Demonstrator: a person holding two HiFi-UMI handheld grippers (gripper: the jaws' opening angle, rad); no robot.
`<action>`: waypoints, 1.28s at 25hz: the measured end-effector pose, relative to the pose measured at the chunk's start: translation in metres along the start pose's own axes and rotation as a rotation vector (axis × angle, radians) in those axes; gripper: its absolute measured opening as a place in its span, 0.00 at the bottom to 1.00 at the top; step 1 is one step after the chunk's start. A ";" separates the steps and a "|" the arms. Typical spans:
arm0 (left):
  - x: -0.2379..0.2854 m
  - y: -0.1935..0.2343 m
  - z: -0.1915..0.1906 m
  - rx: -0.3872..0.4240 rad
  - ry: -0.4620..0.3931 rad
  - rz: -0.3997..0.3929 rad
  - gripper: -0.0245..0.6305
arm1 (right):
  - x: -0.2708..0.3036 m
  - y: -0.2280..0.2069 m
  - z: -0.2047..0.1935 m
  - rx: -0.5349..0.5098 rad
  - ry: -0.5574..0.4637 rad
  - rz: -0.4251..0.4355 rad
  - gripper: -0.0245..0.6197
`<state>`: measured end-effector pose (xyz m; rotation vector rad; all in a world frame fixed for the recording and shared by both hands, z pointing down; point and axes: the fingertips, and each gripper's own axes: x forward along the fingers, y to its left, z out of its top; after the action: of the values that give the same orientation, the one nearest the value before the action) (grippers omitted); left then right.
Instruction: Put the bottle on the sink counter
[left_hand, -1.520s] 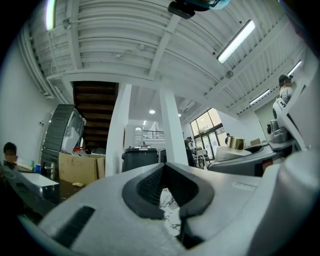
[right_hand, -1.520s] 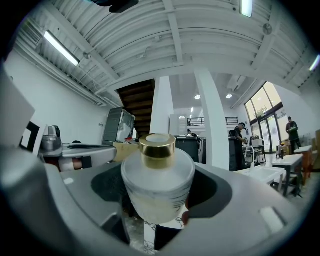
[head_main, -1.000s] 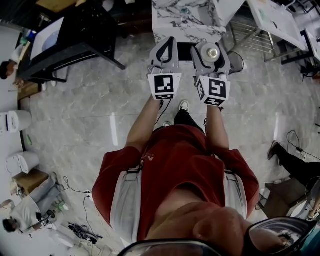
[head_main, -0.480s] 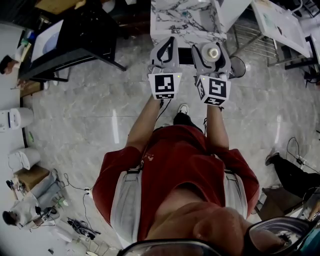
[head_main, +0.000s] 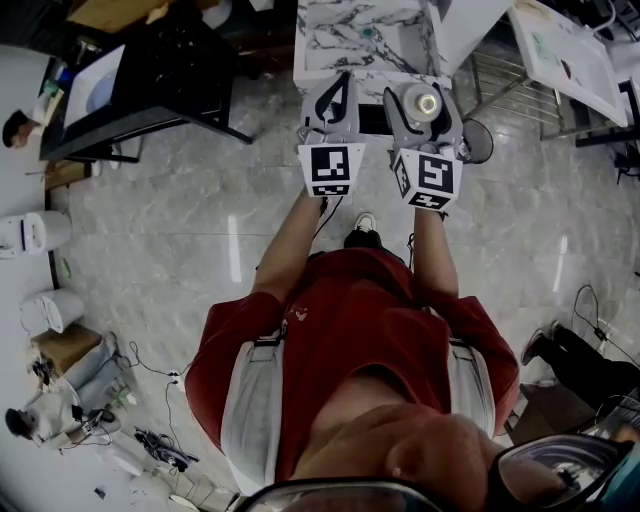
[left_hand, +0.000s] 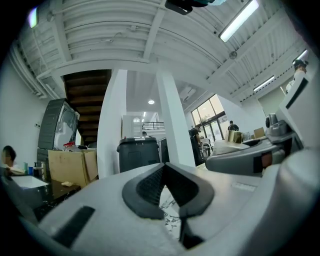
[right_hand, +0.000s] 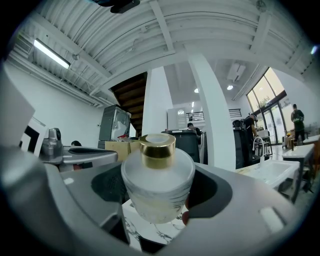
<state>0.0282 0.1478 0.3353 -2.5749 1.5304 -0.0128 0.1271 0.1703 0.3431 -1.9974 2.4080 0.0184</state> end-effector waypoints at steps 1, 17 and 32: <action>0.006 -0.002 -0.001 0.001 0.007 -0.002 0.04 | 0.003 -0.005 0.000 0.001 0.000 0.001 0.56; 0.062 -0.033 0.004 -0.022 -0.017 0.027 0.04 | 0.032 -0.065 -0.004 0.004 -0.002 0.038 0.56; 0.072 -0.027 0.004 -0.018 -0.044 0.039 0.04 | 0.044 -0.062 -0.004 -0.014 -0.019 0.052 0.56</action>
<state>0.0863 0.0979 0.3301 -2.5409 1.5719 0.0614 0.1802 0.1156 0.3460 -1.9307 2.4536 0.0547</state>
